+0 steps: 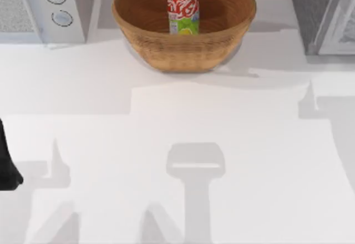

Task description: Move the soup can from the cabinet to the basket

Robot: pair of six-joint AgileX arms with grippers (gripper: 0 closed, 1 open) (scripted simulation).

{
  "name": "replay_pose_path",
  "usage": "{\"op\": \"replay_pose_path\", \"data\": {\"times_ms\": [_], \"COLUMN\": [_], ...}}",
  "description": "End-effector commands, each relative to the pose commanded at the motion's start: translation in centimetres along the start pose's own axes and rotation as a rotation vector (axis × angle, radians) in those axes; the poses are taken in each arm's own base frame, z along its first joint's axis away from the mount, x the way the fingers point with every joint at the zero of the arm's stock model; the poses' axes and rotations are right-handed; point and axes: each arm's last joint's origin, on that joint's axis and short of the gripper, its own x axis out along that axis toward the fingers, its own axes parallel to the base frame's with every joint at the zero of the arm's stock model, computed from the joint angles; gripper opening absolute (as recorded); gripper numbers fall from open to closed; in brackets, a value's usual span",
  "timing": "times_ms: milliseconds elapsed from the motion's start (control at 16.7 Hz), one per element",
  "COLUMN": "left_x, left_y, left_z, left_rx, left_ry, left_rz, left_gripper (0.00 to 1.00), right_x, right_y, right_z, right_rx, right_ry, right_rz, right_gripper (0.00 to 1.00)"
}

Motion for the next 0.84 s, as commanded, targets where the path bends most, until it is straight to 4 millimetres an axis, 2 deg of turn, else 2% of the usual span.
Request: {"op": "replay_pose_path", "data": {"times_ms": [240,420,600,720,840], "left_x": [0.0,0.0,0.0,0.0,0.0], "left_y": [0.0,0.0,0.0,0.0,0.0], "left_z": [0.0,0.0,0.0,0.0,0.0], "left_rx": [0.000,0.000,0.000,0.000,0.000], "left_ry": [0.000,0.000,0.000,0.000,0.000], "left_rz": [0.000,0.000,0.000,0.000,0.000], "left_gripper": [1.00,1.00,1.00,1.00,1.00], "right_x": [-2.6,-3.5,-3.7,-3.7,-3.7], "right_y": [-1.2,-1.7,-1.9,-2.0,-2.0], "right_z": [-10.4,-16.0,-19.3,-20.2,-20.3], "right_rx": [0.004,0.011,0.014,0.015,0.015], "right_ry": [0.032,0.008,-0.026,-0.037,-0.038], "right_rz": [0.009,0.015,0.019,0.020,0.020], "right_gripper": [1.00,1.00,1.00,1.00,1.00]}}
